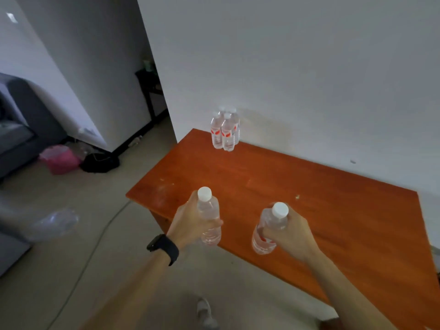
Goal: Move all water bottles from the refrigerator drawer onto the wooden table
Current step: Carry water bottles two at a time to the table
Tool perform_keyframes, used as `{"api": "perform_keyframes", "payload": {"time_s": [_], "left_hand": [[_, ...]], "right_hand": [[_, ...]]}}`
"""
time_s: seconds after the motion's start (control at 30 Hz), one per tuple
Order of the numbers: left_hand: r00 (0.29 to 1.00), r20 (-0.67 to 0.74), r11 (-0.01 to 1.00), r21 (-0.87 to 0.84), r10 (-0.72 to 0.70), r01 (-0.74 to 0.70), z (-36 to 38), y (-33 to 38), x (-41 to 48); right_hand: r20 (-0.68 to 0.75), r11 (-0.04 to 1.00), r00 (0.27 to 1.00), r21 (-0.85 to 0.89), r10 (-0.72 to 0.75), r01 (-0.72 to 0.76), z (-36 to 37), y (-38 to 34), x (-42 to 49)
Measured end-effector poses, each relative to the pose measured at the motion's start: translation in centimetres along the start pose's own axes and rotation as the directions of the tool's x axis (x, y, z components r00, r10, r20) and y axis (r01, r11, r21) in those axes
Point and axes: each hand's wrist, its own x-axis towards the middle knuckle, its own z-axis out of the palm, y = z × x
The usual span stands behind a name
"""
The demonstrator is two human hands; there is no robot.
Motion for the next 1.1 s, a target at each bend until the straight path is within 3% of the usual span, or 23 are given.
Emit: {"api": "perform_keyframes", "payload": {"time_s": [0.33, 0.47, 0.63, 1.1], "left_hand": [[0.989, 0.145, 0.996, 0.086, -0.032, 0.020, -5.0, -6.3, 19.7], [0.988, 0.147, 0.994, 0.107, -0.052, 0.036, -5.4, -7.2, 26.9], [0.988, 0.138, 0.982, 0.185, -0.069, 0.043, -4.8, -7.5, 34.5], [0.986, 0.156, 0.989, 0.144, -0.056, 0.033, -3.3, -8.4, 50.3]], "right_hand": [[-0.061, 0.992, 0.991, -0.024, 0.118, -0.120, 7.6, -2.5, 17.1], [-0.129, 0.986, 0.977, 0.042, 0.168, -0.164, 9.4, -2.5, 22.9], [-0.129, 0.979, 0.970, 0.004, 0.205, -0.206, 10.9, -2.0, 31.3], [-0.217, 0.993, 0.969, 0.032, 0.116, -0.112, 15.2, -5.1, 48.0]]}}
